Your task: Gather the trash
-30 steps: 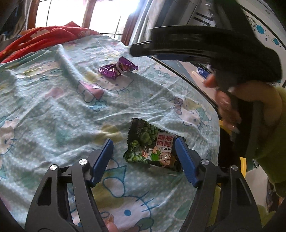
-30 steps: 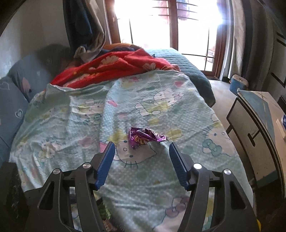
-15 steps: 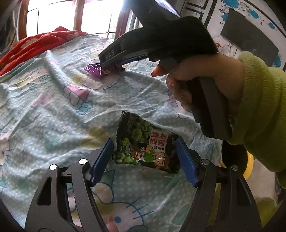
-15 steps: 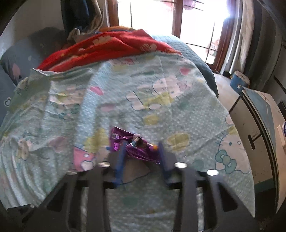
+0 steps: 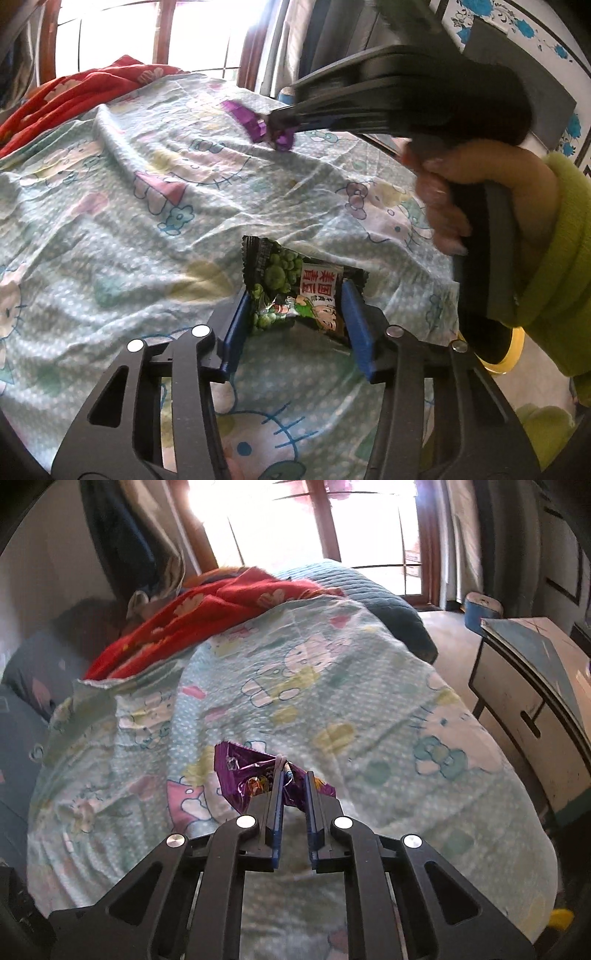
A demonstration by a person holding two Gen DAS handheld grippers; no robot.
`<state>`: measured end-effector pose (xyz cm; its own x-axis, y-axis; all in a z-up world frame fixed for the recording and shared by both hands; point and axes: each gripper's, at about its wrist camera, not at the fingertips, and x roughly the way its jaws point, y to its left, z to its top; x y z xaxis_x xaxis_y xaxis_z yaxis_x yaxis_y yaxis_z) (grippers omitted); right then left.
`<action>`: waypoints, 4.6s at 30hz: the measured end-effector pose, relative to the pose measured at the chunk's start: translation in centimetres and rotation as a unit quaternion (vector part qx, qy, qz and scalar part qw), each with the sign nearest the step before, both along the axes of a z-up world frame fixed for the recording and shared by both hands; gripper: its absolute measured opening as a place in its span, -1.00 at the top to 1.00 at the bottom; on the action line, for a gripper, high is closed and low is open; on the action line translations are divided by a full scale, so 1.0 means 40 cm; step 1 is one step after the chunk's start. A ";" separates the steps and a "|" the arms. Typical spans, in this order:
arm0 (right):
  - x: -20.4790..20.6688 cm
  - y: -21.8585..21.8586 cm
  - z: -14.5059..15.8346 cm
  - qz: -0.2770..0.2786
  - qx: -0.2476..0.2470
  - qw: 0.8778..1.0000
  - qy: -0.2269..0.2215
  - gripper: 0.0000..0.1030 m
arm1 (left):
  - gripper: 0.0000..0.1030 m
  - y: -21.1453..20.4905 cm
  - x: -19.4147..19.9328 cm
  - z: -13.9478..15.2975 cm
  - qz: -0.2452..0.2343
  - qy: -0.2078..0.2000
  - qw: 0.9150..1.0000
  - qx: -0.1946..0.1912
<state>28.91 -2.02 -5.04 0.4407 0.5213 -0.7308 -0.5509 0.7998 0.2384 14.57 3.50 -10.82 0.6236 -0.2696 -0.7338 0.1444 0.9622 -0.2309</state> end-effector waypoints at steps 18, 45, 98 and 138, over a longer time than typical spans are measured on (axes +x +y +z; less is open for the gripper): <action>-0.139 -0.247 0.060 -0.074 0.062 0.995 -0.001 0.80 | 0.55 0.019 -0.034 0.038 0.012 -0.005 1.000 -0.027; -0.282 -0.583 0.106 -0.178 0.088 0.980 -0.028 0.80 | 0.55 -0.200 0.008 0.167 -0.063 -0.069 0.995 -0.027; -0.486 -0.894 -0.078 -0.243 0.040 0.969 0.024 0.69 | 0.47 -0.623 0.023 0.146 -0.195 -0.084 0.977 -0.011; -0.605 -0.715 0.094 -0.261 0.009 0.942 -0.211 -0.87 | -0.79 -0.307 -0.149 0.247 0.014 -0.158 0.987 0.027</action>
<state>4.71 -30.63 -1.27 0.8894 0.1645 -0.4266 -0.1333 0.9858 0.1021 8.62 -8.79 -0.95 0.8302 -0.2150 -0.5143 0.1749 0.9765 -0.1258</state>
